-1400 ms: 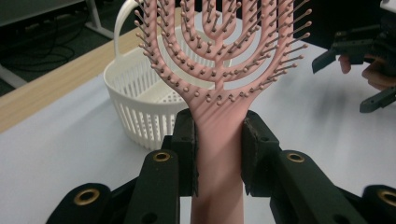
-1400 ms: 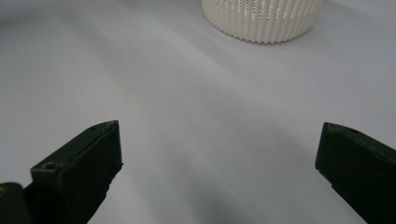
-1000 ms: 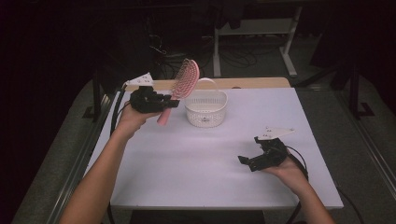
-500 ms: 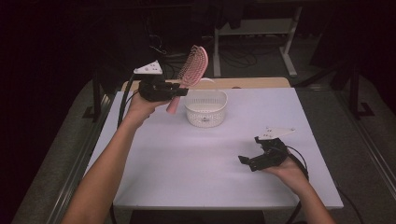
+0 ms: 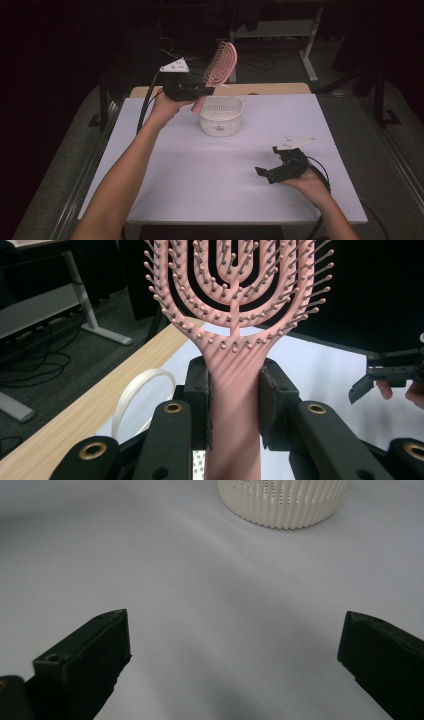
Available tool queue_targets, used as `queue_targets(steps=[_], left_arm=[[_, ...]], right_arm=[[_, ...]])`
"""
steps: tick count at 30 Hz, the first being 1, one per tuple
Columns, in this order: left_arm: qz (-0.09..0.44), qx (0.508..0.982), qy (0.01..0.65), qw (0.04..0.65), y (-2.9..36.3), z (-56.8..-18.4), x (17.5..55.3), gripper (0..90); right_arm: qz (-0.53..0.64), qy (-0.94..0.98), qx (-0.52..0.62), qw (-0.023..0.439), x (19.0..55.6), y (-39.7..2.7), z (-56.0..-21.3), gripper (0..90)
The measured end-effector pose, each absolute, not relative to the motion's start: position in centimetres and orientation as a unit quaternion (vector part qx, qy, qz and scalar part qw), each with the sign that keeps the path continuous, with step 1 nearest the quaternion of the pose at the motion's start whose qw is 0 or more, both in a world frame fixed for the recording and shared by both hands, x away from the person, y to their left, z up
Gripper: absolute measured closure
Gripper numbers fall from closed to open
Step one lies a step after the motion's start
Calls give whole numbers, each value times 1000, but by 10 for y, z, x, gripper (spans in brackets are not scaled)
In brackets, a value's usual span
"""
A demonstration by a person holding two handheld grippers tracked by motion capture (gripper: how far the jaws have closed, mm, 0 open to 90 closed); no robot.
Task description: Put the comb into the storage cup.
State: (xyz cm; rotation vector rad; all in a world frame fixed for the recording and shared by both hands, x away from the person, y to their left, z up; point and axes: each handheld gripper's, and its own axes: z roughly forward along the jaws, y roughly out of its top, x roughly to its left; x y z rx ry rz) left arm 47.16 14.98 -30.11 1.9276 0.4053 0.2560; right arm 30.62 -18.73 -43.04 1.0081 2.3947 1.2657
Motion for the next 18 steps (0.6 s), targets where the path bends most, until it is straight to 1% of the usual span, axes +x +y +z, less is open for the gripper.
queue_targets(steps=[4, 8, 18], left_arm=[[109, 817, 167, 542, 142, -303, 476, 706], [105, 818, 162, 542, 131, -311, 484, 706], [98, 822, 158, 539, 118, -330, 496, 706]], right_arm=[[435, 822, 346, 125, 306, -187, -430, 2], [436, 822, 346, 125, 305, -187, -430, 2], [438, 821, 345, 124, 305, -188, -429, 2]])
